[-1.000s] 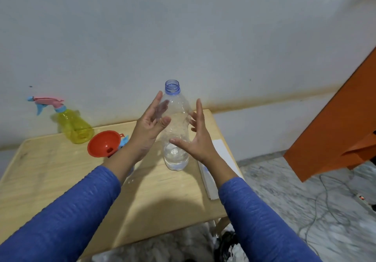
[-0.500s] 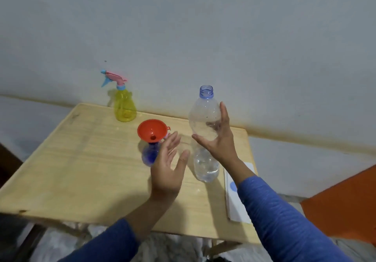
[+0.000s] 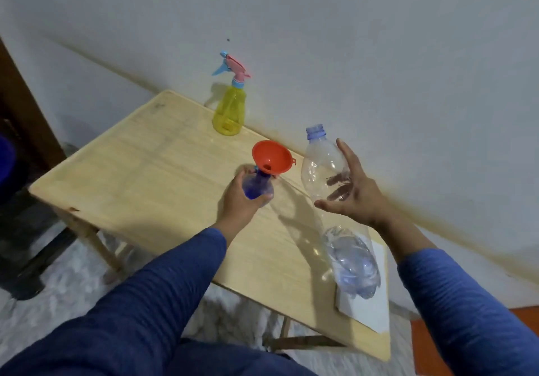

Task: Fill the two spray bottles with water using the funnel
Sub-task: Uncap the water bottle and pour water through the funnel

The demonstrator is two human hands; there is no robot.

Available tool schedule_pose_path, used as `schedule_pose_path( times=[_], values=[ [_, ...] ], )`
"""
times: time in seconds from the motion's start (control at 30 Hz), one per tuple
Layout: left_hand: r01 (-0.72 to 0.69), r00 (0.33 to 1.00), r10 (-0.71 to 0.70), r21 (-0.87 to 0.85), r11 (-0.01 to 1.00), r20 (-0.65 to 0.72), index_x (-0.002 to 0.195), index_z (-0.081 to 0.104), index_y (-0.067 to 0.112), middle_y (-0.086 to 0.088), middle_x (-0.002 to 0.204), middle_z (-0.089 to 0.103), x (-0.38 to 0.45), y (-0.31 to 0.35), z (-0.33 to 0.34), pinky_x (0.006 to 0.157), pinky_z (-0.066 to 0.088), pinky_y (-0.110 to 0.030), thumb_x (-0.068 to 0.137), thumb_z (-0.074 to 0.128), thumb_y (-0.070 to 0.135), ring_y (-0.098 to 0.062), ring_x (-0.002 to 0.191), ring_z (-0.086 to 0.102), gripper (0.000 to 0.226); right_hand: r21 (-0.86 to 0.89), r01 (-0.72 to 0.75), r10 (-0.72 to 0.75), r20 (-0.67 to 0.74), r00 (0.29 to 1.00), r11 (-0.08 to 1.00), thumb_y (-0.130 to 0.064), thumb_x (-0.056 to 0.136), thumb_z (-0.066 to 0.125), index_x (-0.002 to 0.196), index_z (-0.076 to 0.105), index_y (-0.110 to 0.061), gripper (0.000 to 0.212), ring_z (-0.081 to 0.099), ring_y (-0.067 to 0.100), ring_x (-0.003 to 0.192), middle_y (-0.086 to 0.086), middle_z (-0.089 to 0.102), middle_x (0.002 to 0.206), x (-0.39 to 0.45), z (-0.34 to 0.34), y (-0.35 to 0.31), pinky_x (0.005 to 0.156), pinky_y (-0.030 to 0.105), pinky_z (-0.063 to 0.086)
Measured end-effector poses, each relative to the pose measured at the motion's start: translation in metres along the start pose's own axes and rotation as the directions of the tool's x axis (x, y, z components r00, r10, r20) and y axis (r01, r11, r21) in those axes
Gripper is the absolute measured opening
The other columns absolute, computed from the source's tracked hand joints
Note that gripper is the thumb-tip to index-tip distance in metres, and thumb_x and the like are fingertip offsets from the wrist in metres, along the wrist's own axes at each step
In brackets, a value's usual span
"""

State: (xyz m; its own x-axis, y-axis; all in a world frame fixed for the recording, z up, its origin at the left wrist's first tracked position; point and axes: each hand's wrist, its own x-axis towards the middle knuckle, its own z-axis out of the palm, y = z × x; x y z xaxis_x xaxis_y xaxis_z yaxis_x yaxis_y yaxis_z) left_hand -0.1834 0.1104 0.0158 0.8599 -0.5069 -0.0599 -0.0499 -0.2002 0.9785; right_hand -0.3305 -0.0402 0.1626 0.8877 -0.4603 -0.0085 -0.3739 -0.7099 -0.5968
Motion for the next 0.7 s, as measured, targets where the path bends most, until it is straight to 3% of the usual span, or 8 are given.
schedule_pose_path(
  times=[0.13,0.2,0.37,0.7],
  values=[
    [0.054,0.998,-0.055,0.032,0.998,0.028,0.132,0.043,0.032,0.012,0.121,0.054,0.008,-0.012,0.001,0.088,0.043,-0.028,0.069,0.078,0.036,-0.009,0.105,0.051,0.073,-0.134,-0.026,0.045,0.139,0.989,0.991,-0.030,0.058,0.089,0.139,0.005,-0.058,0.120,0.069,0.014,0.073,0.007,0.061,0.097,0.005,-0.004,-0.004,0.072,0.014,0.049],
    [0.070,0.997,-0.072,0.039,0.997,0.034,0.130,0.047,0.029,0.007,0.120,0.059,0.010,-0.016,0.002,0.084,0.041,-0.026,0.071,0.078,0.035,-0.013,0.104,0.055,0.067,-0.188,-0.025,0.062,0.192,0.979,0.982,-0.031,0.058,0.088,0.138,0.006,-0.059,0.118,0.067,0.013,0.072,0.009,0.060,0.095,0.007,-0.007,-0.006,0.071,0.012,0.045],
    [0.063,0.998,-0.062,0.063,0.996,-0.008,0.121,0.055,0.026,0.005,0.112,0.063,0.016,-0.022,0.004,0.077,0.039,-0.024,0.073,0.077,0.031,-0.010,0.091,0.053,0.053,-0.274,-0.006,0.078,0.252,0.964,0.962,-0.030,0.060,0.087,0.133,0.004,-0.063,0.115,0.059,0.004,0.075,0.012,0.062,0.091,0.011,-0.014,-0.012,0.082,0.022,0.045],
    [0.040,0.999,-0.040,0.037,0.998,-0.002,0.121,0.055,0.029,0.012,0.111,0.061,0.018,-0.028,0.004,0.081,0.043,-0.024,0.073,0.077,0.029,-0.010,0.097,0.055,0.052,-0.363,-0.020,0.143,0.316,0.938,0.932,-0.034,0.057,0.086,0.131,0.004,-0.067,0.115,0.062,0.020,0.088,0.010,0.062,0.093,0.025,-0.020,-0.012,0.086,0.032,0.049]
  ],
)
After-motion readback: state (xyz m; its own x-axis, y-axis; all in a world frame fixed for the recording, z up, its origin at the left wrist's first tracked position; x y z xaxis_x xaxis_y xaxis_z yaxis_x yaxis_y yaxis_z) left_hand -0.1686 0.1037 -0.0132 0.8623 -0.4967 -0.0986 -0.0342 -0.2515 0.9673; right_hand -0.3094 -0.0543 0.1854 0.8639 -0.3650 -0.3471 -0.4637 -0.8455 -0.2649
